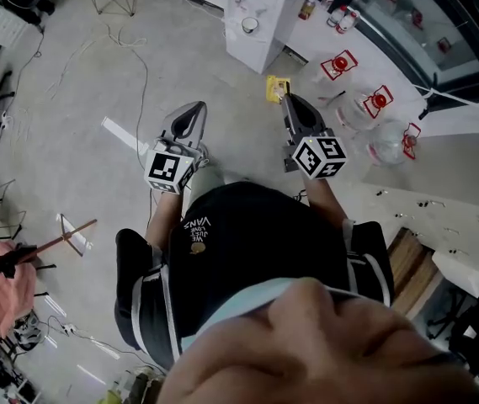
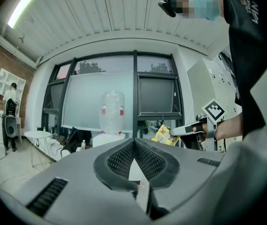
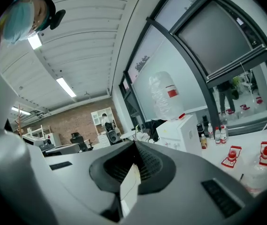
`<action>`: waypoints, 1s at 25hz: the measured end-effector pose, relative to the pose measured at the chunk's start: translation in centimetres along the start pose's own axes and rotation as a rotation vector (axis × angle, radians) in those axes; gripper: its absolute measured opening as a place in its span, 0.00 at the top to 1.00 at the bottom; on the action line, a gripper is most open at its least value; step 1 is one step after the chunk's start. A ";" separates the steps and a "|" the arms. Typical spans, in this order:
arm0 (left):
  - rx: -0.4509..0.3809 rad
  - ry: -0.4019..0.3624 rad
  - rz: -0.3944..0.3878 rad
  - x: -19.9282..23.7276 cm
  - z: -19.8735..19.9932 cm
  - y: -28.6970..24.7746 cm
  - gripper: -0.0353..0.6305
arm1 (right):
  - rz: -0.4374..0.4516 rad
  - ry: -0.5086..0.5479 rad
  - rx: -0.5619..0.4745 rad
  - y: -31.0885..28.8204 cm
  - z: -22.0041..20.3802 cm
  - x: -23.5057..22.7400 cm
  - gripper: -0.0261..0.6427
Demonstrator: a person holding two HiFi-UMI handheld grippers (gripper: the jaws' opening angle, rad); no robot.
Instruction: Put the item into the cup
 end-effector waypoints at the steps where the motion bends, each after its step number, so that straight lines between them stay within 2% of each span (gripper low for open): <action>1: 0.002 0.005 -0.002 0.9 0.0 -0.2 0.92 | -0.008 -0.002 0.002 -0.6 0.0 0.2 0.90; 10: -0.006 0.009 -0.086 11.1 1.0 -2.5 0.92 | -0.110 -0.008 0.019 -8.2 0.7 2.4 0.90; 19: 0.025 0.004 -0.197 22.5 1.3 -3.3 0.92 | -0.233 -0.050 -0.014 -16.3 0.9 6.6 0.90; 25: 0.062 0.000 -0.262 28.0 0.5 -3.6 0.92 | -0.317 -0.089 -0.031 -19.5 0.6 7.7 0.90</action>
Point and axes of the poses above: the fingertips, and each gripper's own axes: y backward along the fingers, x to its left, z out of its top, the point moved 3 cm from there along y, backward along the fingers, and after that the axes turned 12 degrees about -z, right-handed, at the moved point
